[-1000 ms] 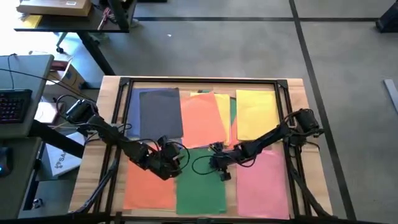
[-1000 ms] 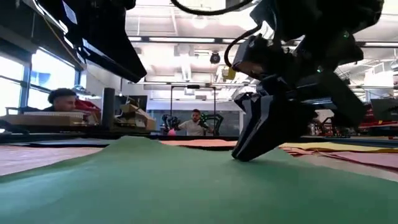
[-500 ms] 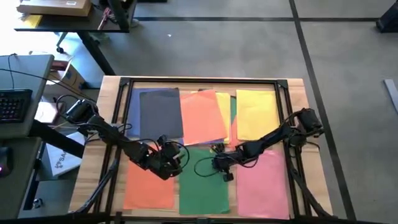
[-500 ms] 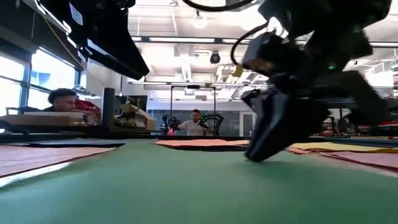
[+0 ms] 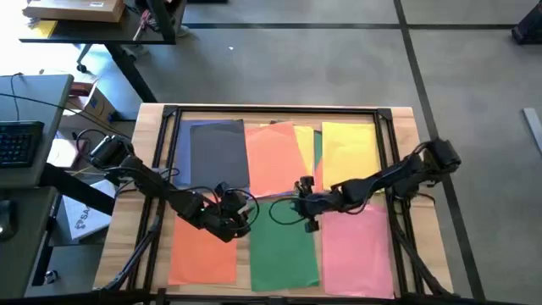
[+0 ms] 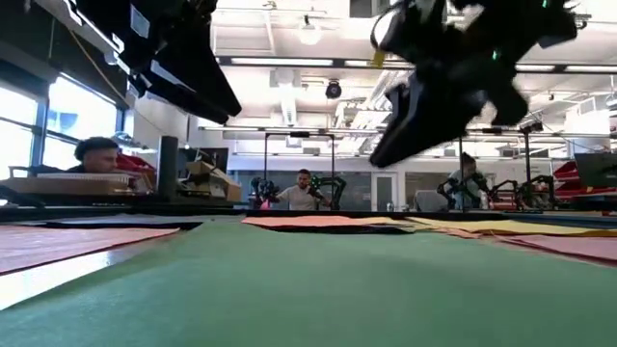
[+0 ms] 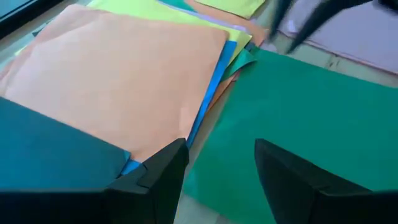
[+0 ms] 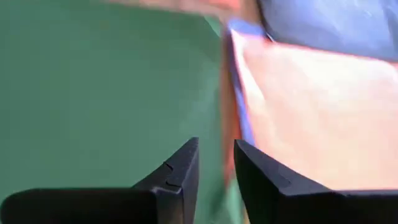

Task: Organize paper
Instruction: Stack the orange paper under the black paper on the bottom orange paper

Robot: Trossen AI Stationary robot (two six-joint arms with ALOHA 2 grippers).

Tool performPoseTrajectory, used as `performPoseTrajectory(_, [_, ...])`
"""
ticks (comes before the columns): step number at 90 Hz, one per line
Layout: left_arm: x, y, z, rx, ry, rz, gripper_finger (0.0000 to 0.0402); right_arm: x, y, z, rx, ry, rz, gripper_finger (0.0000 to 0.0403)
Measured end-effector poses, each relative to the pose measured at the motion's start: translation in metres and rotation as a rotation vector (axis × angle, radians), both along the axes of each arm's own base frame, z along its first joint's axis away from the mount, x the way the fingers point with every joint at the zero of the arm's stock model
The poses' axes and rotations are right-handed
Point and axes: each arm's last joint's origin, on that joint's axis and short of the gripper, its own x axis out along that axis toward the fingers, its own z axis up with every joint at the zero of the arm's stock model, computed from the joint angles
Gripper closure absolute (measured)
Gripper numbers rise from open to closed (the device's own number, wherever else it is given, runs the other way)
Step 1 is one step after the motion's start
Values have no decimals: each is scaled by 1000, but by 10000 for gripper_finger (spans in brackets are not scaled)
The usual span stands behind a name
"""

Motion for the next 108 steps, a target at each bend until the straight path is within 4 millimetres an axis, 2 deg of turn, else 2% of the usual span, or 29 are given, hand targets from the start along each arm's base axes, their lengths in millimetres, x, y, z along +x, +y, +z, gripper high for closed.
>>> performPoseTrajectory(8, [3, -1, -6, 8, 13, -3, 223, 1, -10, -11, -40, 33, 0, 284])
performPoseTrajectory(17, [10, 1, -18, 6, 50, -7, 223, 5, -14, -22, -66, 65, 83, 255])
performPoseTrajectory(25, [16, 4, -28, -26, 76, -9, 223, 9, -9, -29, -25, 64, 171, 230])
performPoseTrajectory(34, [22, 5, -35, -55, 86, -27, 223, 11, 4, -34, 95, 44, 226, 213])
performPoseTrajectory(48, [26, 4, -35, -59, 79, -62, 223, 8, 29, -48, 146, 49, 220, 211])
performPoseTrajectory(56, [27, 4, -35, -56, 85, -85, 223, 9, 39, -58, 163, 29, 152, 211])
performPoseTrajectory(68, [27, 3, -35, -76, 89, -100, 223, 12, 43, -67, 218, 9, 0, 211])
performPoseTrajectory(78, [27, 3, -35, -84, 87, -102, 223, 13, 43, -67, 259, 12, -61, 211])
performPoseTrajectory(108, [28, 2, -34, -96, 75, -94, 223, 16, 51, -60, 262, 14, -43, 211])
